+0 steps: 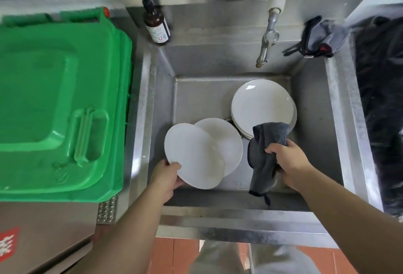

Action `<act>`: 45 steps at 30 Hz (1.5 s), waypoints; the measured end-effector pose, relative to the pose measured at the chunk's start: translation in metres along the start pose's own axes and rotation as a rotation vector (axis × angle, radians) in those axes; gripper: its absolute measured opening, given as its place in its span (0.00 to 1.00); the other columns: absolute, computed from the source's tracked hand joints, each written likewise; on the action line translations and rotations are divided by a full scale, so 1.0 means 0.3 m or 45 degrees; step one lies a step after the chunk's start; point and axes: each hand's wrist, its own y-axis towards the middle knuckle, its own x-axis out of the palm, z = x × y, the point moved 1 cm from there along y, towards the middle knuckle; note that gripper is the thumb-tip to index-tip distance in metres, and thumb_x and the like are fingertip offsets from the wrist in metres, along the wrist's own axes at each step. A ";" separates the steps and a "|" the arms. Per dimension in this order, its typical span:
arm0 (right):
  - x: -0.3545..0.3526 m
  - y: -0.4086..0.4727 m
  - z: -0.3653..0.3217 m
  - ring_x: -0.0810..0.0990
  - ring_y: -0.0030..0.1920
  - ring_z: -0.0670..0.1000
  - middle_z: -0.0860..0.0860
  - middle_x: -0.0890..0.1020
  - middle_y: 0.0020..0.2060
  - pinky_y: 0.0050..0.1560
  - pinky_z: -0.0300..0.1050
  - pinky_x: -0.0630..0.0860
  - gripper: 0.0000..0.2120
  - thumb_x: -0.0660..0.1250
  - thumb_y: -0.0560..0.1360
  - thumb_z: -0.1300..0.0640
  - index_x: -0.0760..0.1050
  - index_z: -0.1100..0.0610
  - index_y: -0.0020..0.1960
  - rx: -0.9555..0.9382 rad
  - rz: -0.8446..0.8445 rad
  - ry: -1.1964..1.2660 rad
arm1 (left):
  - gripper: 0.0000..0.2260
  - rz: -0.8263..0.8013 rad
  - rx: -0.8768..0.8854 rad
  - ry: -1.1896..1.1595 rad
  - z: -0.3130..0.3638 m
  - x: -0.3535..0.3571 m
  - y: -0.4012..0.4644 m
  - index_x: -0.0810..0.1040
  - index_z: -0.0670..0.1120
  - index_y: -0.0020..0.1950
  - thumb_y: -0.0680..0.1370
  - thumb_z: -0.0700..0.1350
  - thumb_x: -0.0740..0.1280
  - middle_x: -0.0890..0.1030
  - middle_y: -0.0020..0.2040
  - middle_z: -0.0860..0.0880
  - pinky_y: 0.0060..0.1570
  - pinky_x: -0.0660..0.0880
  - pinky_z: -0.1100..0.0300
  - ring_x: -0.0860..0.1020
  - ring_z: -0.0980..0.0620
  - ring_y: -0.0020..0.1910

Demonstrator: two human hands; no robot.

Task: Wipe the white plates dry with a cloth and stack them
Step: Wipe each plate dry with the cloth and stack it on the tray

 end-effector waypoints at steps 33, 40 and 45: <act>0.109 -1.065 -0.757 0.67 0.77 0.47 0.43 0.71 0.76 0.76 0.54 0.64 0.22 0.56 0.84 0.54 0.70 0.46 0.76 -2.045 -0.009 -0.714 | 0.11 -0.236 1.252 -0.432 0.861 0.181 -1.064 0.89 0.55 0.47 0.71 0.49 0.67 0.89 0.46 0.49 0.48 0.82 0.50 0.86 0.47 0.47; 0.087 -1.151 -0.839 0.37 0.84 0.48 0.36 0.44 0.84 0.82 0.65 0.44 0.30 0.45 0.84 0.34 0.44 0.37 0.84 -2.221 0.153 -1.106 | 0.11 -0.511 1.594 -0.362 0.932 0.205 -1.310 0.90 0.59 0.51 0.72 0.55 0.72 0.90 0.50 0.52 0.49 0.81 0.64 0.87 0.56 0.51; 0.060 -1.237 -0.973 0.42 0.85 0.49 0.40 0.51 0.84 0.82 0.64 0.48 0.28 0.45 0.85 0.40 0.48 0.38 0.84 -2.423 0.410 -1.153 | 0.16 -0.355 1.812 -0.252 0.965 0.198 -1.412 0.87 0.62 0.58 0.78 0.46 0.65 0.88 0.57 0.57 0.56 0.79 0.66 0.84 0.59 0.60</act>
